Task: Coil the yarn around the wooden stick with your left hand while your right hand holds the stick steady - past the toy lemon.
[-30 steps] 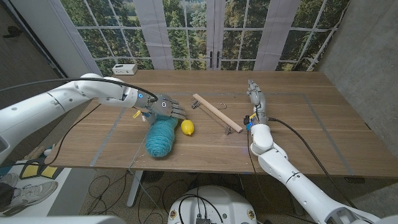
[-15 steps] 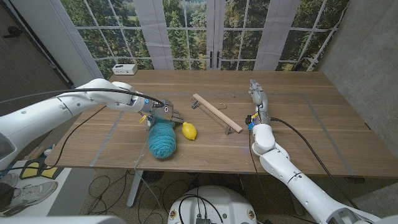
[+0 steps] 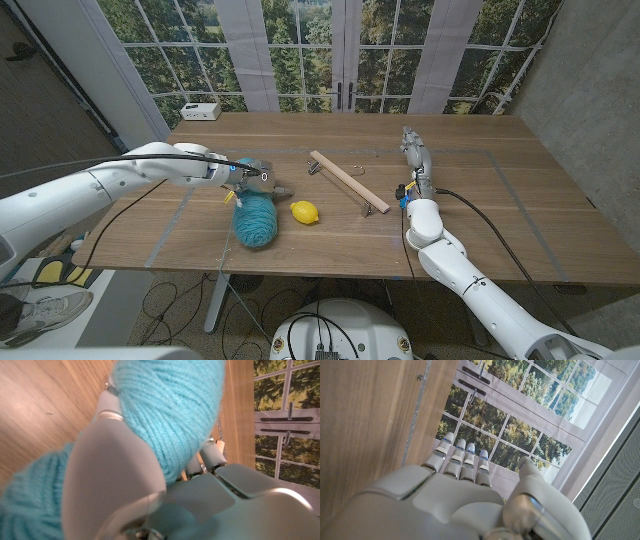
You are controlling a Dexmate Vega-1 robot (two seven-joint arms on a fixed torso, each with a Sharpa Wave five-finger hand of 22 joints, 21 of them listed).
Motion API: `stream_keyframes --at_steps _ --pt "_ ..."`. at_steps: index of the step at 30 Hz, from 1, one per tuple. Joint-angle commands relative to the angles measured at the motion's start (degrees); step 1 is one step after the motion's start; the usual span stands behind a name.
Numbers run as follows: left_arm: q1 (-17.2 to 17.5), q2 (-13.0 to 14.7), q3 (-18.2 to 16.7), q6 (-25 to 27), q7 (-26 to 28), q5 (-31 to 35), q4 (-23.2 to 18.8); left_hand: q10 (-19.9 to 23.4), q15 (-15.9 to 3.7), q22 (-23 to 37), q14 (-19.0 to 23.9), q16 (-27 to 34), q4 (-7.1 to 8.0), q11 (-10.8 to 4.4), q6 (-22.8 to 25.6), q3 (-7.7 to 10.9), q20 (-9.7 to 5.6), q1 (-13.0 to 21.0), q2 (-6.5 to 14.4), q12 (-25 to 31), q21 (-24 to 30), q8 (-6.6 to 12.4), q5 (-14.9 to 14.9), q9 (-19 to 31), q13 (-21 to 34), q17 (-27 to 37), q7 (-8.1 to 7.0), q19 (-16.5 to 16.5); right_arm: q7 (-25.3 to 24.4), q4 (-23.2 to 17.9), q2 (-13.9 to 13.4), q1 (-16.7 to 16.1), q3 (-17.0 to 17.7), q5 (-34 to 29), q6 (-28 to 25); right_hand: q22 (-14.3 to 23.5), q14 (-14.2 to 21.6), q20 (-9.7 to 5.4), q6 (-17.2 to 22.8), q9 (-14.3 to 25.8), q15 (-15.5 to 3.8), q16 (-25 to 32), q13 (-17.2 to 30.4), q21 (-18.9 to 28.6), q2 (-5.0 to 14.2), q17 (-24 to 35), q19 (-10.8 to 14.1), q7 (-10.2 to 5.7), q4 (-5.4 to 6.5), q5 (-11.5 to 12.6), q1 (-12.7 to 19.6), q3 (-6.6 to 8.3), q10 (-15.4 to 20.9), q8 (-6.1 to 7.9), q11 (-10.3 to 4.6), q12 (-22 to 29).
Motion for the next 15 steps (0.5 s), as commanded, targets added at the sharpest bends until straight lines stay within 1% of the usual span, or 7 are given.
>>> stream_keyframes --at_steps 1,2,5,7,9,13,15 --pt "5.4 1.1 -2.4 12.9 12.4 -0.8 0.1 4.8 -15.82 1.8 23.9 4.3 0.72 -1.72 52.2 2.55 -14.36 13.0 12.1 3.0 5.3 33.30 -1.2 7.7 8.8 9.8 1.66 10.1 -1.2 -2.1 -0.9 -0.4 0.0 -1.6 -2.6 0.2 0.6 0.03 0.5 0.2 0.01 0.0 0.2 0.3 0.10 0.0 0.5 -0.10 -0.06 0.3 0.0 0.48 0.4 0.26 -0.03 0.2" --pt "5.6 1.3 -2.9 13.6 14.8 -1.4 0.4 4.5 -15.78 2.4 25.0 5.3 0.80 -1.72 52.1 2.83 -14.49 13.0 12.1 2.9 6.5 33.20 -1.7 7.5 9.5 10.8 1.76 10.5 -1.2 -2.6 -1.2 -0.5 -0.1 -1.8 -3.4 0.2 0.6 0.01 0.6 0.2 0.00 0.0 0.2 0.3 0.11 -0.1 0.5 -0.16 -0.24 0.3 0.3 0.62 0.4 0.29 -0.03 0.2" --pt "7.2 1.2 -4.7 17.8 15.8 -2.8 -0.6 3.7 -15.58 6.4 28.8 9.0 1.27 -1.20 50.2 4.24 -14.60 12.8 12.2 2.1 12.7 32.65 -3.2 7.4 11.5 14.7 2.56 12.9 -1.6 -4.4 -2.3 -0.6 -0.4 -3.0 -6.1 0.2 0.6 0.06 1.0 0.2 -0.03 -0.2 0.2 0.3 0.14 -0.3 0.5 -0.16 -0.94 0.4 1.2 1.14 0.8 0.37 -0.02 0.3" --pt "9.3 1.1 -6.4 23.0 21.0 -3.3 -0.6 3.3 -15.40 10.6 29.9 12.3 1.78 -0.65 49.4 5.33 -14.57 12.3 12.3 1.2 17.5 32.90 -2.8 8.2 13.0 18.1 3.17 12.6 -1.7 -5.9 -3.2 -0.7 -0.6 -3.7 -8.8 0.2 0.7 0.07 1.2 0.2 -0.08 -0.3 0.2 0.2 0.07 -0.4 0.5 -0.17 -1.55 0.4 1.9 1.53 0.8 0.40 -0.12 0.2" --pt "10.2 0.5 -8.0 23.6 20.7 -9.0 -0.5 3.4 -15.37 12.9 30.5 14.5 1.85 -0.51 49.1 5.82 -14.54 12.1 12.1 0.7 20.3 32.95 -2.6 8.4 13.7 19.9 3.20 12.5 -1.7 -7.2 -4.0 -0.8 -0.9 -4.4 -11.0 0.2 0.7 0.04 1.2 0.2 -0.19 -0.4 0.2 0.2 0.10 -0.5 0.5 -0.20 -1.80 0.4 2.3 1.72 0.9 0.40 -0.14 0.2" --pt "11.6 0.3 -9.5 25.3 21.8 -12.1 -1.1 3.6 -15.39 13.7 30.5 15.6 1.68 -0.26 49.5 6.15 -14.57 12.4 12.0 0.5 21.5 33.09 -2.4 8.4 14.1 20.6 3.52 12.3 -1.6 -10.2 -5.5 -1.1 -1.3 -5.1 -15.8 0.1 0.6 0.00 1.3 0.2 -0.30 -0.5 0.2 0.1 0.28 -0.7 0.4 -0.28 -2.71 0.5 3.5 2.43 0.9 0.38 -0.26 0.2" --pt "12.5 0.5 -10.6 26.7 22.3 -13.3 -1.9 3.9 -15.37 13.6 30.5 15.7 1.68 -0.32 49.8 6.19 -14.57 12.4 12.0 0.4 21.7 33.17 -2.4 8.4 14.0 20.5 3.52 12.1 -0.2 -13.5 -7.6 -1.4 -1.4 -4.9 -20.8 0.1 0.3 0.02 1.3 0.2 -0.28 -0.8 0.2 0.1 0.24 -0.8 0.3 -0.31 -3.40 0.6 4.3 2.86 0.8 0.34 -0.37 0.1"
